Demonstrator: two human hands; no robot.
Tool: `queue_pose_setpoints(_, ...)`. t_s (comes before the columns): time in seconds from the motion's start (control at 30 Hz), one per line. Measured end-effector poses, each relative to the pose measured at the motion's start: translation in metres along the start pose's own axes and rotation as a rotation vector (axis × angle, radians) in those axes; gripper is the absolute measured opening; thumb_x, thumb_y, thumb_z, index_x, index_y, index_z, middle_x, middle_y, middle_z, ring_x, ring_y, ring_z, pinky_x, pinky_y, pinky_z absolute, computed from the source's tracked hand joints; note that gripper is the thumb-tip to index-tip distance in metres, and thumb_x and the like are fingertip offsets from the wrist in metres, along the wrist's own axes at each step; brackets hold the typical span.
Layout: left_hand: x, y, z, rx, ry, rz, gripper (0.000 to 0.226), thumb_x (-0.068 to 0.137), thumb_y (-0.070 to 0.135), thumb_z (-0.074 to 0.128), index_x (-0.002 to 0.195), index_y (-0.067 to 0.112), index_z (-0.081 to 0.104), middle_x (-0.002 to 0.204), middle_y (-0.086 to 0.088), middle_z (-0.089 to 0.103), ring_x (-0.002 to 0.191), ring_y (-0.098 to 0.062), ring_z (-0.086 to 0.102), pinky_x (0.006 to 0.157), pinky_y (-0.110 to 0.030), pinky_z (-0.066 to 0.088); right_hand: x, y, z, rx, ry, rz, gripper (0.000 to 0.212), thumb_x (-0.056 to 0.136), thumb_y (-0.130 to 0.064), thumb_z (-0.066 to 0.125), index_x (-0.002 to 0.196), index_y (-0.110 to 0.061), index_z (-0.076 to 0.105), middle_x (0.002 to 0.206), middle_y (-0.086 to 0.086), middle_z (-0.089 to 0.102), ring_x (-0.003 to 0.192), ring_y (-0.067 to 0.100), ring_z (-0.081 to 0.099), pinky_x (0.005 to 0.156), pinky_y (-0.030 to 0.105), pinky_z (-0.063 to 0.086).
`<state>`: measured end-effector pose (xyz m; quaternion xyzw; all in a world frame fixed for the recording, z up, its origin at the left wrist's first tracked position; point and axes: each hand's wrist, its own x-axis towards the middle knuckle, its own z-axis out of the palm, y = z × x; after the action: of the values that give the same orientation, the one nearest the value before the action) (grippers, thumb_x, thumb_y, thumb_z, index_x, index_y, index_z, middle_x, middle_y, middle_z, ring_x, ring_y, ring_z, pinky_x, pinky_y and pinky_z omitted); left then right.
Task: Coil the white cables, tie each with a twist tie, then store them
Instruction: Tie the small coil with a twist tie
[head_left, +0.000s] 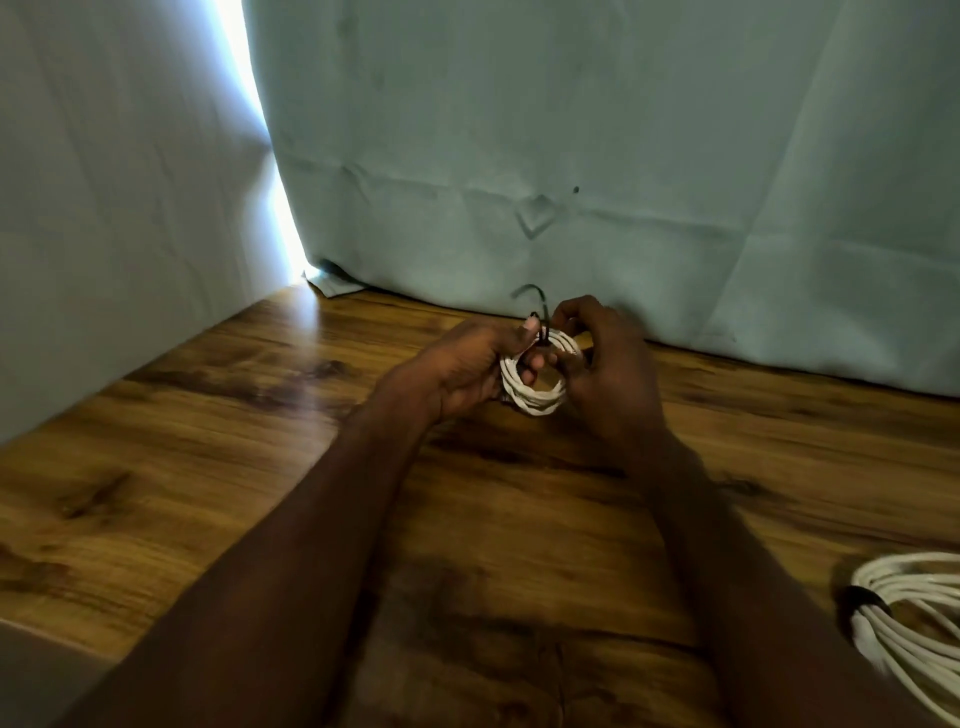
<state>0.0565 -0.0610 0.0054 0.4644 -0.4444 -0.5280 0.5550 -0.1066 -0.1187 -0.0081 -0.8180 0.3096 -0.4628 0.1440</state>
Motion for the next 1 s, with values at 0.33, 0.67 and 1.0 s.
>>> queue_pose_setpoints(0.33, 0.009, -0.007, 0.012, 0.048, 0.168, 0.019, 0.018, 0.098, 0.013, 0.051, 0.095, 0.001, 0.065, 0.066, -0.008, 0.048, 0.051, -0.015, 0.042, 0.056, -0.031, 0.031, 0.003, -0.004, 0.001, 0.342, -0.023, 0.188, 0.022, 0.088, -0.008, 0.075, 0.104, -0.023, 0.07, 0.102, -0.008, 0.073, 0.095, 0.013, 0.071, 0.085, 0.037, 0.058)
queue_pose_setpoints(0.67, 0.007, -0.006, 0.02, 0.245, 0.242, 0.015, 0.033, 0.079, 0.002, 0.054, 0.05, 0.014, 0.065, 0.053, -0.002, 0.048, 0.052, -0.018, 0.038, 0.056, -0.03, 0.023, 0.005, -0.014, -0.005, 0.246, -0.039, 0.124, 0.015, 0.088, -0.009, 0.077, 0.085, -0.023, 0.074, 0.096, -0.003, 0.063, 0.092, 0.01, 0.063, 0.077, 0.021, 0.046)
queue_pose_setpoints(1.0, 0.006, -0.016, 0.037, 0.562, 0.175, 0.308, 0.029, 0.098, 0.004, 0.051, 0.125, 0.009, 0.061, 0.077, 0.002, 0.061, 0.052, 0.0, 0.05, 0.052, -0.022, 0.038, 0.005, -0.026, -0.007, 0.507, 0.021, 0.302, 0.022, 0.093, 0.0, 0.068, 0.088, -0.02, 0.075, 0.099, 0.009, 0.073, 0.093, 0.014, 0.071, 0.085, 0.026, 0.058)
